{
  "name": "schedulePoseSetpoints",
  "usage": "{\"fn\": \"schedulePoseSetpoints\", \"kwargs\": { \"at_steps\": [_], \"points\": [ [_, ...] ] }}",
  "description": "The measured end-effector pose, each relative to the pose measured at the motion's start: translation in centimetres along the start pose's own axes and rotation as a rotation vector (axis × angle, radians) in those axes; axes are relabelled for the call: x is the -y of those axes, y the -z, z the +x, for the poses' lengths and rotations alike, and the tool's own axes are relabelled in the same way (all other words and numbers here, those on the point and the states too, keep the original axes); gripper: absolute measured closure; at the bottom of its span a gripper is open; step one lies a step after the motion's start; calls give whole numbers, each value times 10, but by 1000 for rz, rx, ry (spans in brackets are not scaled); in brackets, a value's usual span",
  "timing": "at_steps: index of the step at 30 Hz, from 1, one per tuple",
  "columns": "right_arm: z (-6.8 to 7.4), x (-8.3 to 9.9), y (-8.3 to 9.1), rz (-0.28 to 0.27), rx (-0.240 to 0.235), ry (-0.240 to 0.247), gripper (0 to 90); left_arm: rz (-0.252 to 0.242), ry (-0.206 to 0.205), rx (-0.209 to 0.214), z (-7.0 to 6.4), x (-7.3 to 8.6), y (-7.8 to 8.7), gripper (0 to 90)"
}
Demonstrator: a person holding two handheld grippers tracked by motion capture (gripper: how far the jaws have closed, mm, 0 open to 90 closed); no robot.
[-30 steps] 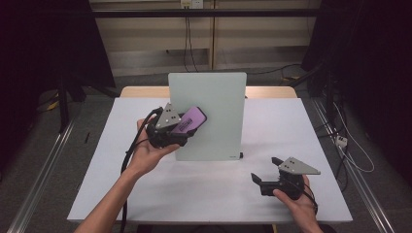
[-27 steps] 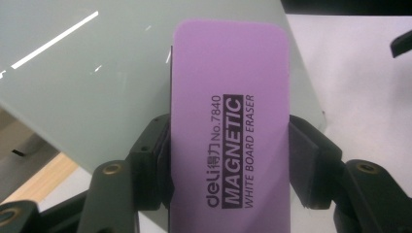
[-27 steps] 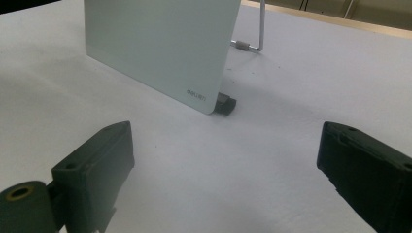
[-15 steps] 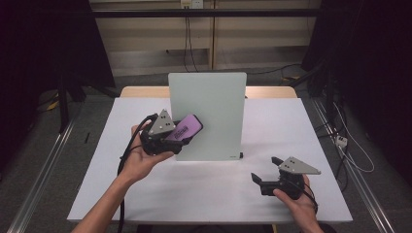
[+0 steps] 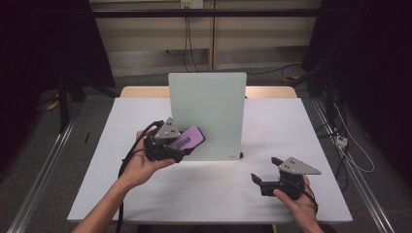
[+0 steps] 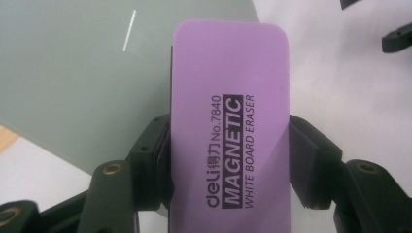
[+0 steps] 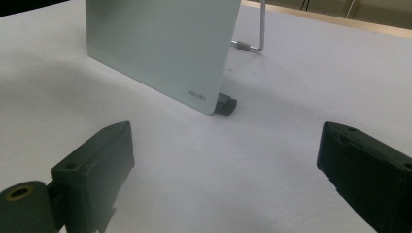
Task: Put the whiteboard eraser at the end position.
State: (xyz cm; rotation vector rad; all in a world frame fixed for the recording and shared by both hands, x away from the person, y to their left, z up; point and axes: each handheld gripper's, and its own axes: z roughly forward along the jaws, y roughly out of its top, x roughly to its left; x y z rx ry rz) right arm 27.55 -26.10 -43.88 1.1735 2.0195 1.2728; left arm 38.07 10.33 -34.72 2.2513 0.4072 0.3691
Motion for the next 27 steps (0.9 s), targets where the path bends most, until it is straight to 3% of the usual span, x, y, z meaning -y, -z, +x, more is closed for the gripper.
{"fn": "schedulePoseSetpoints", "kwargs": {
  "at_steps": [9,17,19,27],
  "points": [
    [0,1,2,-3,-11,13,62,54,-8,77,-5,0,-10,410],
    [0,0,2,-4,-16,10,62,104,1,110,-11,5,-24,410],
    [0,0,1,-4,-16,7,62,112,-25,102,-13,4,-24,410],
    [-2,1,1,-7,-22,9,62,150,-45,107,-18,2,-30,410]
  ]
}}
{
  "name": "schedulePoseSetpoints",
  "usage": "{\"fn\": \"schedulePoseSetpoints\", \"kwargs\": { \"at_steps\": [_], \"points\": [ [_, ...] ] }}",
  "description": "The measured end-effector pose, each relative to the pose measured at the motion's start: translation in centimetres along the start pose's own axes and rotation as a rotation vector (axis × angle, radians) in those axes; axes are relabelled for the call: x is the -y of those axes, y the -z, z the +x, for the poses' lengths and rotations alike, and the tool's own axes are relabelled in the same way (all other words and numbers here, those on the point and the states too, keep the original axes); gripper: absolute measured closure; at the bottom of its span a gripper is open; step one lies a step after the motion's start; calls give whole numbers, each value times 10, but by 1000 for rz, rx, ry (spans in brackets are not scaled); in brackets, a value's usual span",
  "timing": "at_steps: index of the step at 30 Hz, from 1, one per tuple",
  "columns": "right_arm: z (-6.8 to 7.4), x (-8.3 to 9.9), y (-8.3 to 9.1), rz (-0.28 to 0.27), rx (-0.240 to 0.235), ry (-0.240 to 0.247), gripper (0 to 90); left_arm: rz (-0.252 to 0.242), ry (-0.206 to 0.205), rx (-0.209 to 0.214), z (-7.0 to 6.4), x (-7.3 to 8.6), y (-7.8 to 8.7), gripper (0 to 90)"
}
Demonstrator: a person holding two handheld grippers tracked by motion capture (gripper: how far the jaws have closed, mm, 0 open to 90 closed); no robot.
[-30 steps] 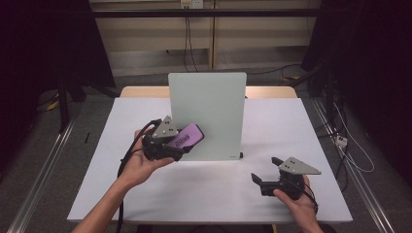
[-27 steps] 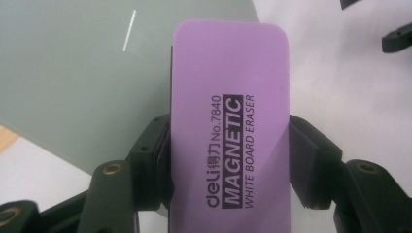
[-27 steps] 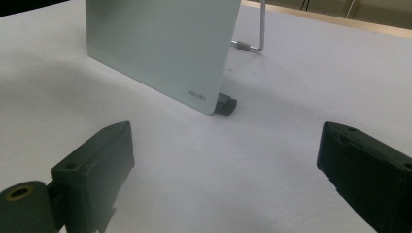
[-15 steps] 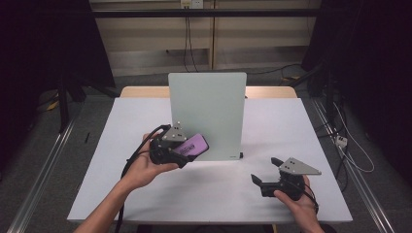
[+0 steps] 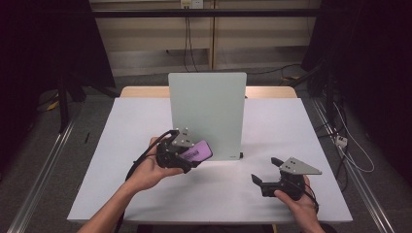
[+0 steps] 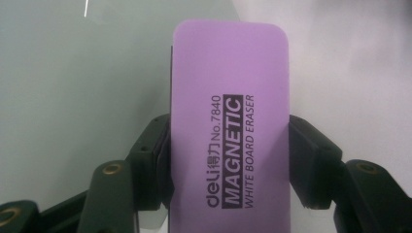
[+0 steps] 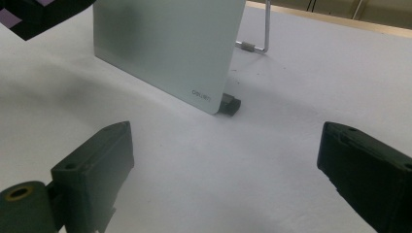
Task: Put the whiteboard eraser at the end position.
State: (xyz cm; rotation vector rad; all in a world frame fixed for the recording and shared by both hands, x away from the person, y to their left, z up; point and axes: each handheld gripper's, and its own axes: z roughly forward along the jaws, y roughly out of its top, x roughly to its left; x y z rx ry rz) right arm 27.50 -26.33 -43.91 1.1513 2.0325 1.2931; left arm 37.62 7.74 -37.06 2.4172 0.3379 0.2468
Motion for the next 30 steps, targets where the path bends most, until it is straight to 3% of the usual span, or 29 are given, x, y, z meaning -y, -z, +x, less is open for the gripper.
{"fn": "schedulePoseSetpoints", "kwargs": {
  "at_steps": [6,15,27,30],
  "points": [
    [1,-1,-1,0,-4,6,61,16,-12,21,-4,0,-5,410],
    [2,-2,-3,4,3,2,62,48,-24,108,-11,-1,-15,410],
    [3,-2,-2,4,3,14,62,127,-53,188,-27,-2,-48,410],
    [2,-2,-2,4,4,14,62,136,-20,199,-28,-2,-53,410]
  ]
}}
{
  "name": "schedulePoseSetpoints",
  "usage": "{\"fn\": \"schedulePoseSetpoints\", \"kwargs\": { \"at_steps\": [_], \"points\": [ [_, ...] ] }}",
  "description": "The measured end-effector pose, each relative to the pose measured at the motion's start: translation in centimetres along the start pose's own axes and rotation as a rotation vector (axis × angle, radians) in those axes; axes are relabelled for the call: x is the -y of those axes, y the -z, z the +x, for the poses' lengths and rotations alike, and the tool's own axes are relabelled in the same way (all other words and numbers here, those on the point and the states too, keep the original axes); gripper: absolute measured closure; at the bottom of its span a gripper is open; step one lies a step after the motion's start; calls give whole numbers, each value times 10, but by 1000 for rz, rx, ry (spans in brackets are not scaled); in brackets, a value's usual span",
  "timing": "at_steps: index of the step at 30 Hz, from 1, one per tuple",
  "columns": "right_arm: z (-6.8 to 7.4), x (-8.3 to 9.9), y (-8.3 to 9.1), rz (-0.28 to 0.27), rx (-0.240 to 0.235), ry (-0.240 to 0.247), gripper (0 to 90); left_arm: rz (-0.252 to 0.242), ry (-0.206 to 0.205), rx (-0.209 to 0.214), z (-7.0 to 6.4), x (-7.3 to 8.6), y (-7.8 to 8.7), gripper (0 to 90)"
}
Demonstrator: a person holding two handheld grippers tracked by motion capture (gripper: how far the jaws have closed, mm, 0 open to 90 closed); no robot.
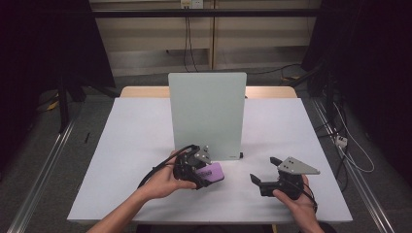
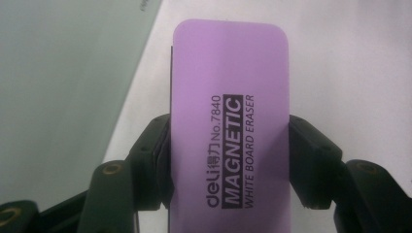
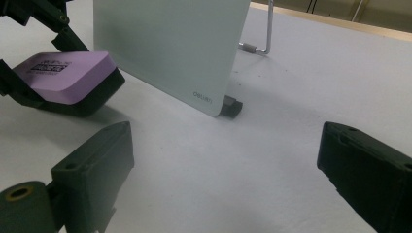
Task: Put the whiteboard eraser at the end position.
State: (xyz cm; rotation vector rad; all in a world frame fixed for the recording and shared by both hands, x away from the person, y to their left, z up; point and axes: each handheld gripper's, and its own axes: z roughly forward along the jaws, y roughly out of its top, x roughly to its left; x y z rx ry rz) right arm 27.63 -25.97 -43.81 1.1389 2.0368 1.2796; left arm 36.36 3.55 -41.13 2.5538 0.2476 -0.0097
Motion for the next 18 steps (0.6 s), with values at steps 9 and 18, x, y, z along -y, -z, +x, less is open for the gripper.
{"fn": "schedulePoseSetpoints", "kwargs": {
  "at_steps": [9,18],
  "points": [
    [1,0,0,1,2,-1,62,48,-3,53,-1,-1,-14,409],
    [0,0,0,1,4,-1,62,40,15,55,0,1,-21,408]
  ]
}}
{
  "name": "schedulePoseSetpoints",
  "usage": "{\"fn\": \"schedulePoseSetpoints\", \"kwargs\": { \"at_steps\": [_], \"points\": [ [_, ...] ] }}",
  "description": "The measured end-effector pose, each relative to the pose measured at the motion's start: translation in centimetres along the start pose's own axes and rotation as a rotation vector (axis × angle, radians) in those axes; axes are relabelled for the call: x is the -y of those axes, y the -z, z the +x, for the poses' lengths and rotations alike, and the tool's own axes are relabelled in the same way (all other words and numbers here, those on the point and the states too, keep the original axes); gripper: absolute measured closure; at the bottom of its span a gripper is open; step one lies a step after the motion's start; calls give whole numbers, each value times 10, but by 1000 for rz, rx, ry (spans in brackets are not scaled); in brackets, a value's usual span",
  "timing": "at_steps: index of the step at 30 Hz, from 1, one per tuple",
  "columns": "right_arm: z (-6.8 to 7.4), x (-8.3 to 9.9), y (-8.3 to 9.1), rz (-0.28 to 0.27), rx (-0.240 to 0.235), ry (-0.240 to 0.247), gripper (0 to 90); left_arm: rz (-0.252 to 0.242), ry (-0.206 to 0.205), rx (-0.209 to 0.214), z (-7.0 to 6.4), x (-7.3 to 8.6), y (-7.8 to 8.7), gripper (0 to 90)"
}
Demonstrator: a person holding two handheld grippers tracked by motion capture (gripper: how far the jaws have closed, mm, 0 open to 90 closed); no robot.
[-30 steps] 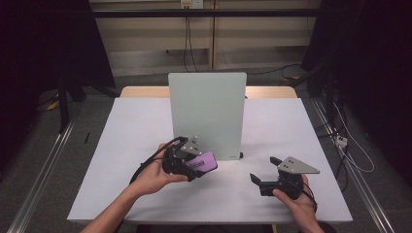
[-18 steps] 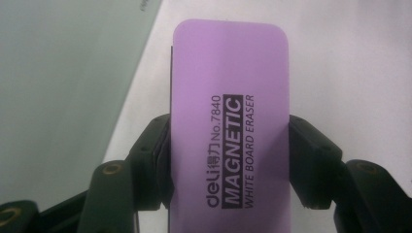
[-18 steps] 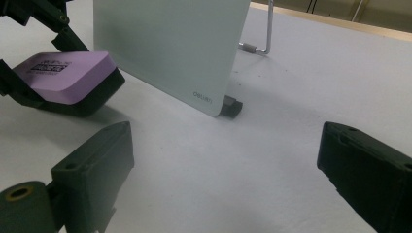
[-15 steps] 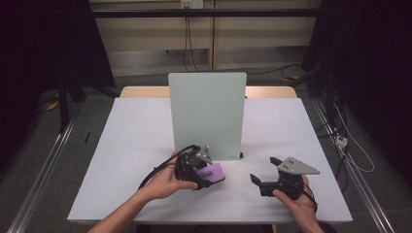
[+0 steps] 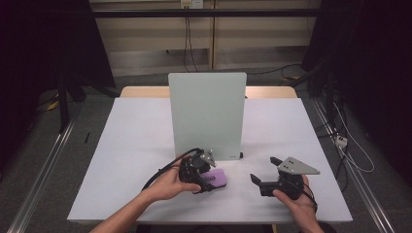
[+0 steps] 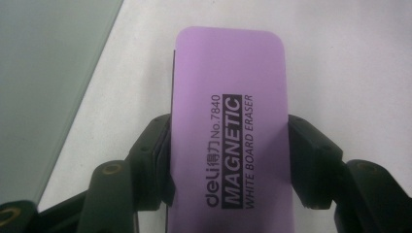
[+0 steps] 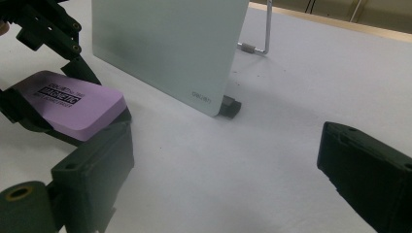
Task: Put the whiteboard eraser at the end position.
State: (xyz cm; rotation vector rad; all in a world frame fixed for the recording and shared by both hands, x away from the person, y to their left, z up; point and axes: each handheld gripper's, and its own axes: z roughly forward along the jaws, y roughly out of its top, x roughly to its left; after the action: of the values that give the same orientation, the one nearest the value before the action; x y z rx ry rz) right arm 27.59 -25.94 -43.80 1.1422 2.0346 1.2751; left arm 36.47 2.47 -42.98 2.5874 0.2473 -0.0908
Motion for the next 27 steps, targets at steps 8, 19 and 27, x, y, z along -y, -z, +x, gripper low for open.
{"fn": "schedulePoseSetpoints", "kwargs": {
  "at_steps": [8,19,27],
  "points": [
    [0,0,0,0,-1,2,62,-7,2,-13,-1,2,-1,394],
    [1,0,0,0,-3,2,62,-87,39,-67,-2,4,5,104],
    [1,0,0,0,-3,0,62,-151,69,-100,0,8,22,76]
  ]
}}
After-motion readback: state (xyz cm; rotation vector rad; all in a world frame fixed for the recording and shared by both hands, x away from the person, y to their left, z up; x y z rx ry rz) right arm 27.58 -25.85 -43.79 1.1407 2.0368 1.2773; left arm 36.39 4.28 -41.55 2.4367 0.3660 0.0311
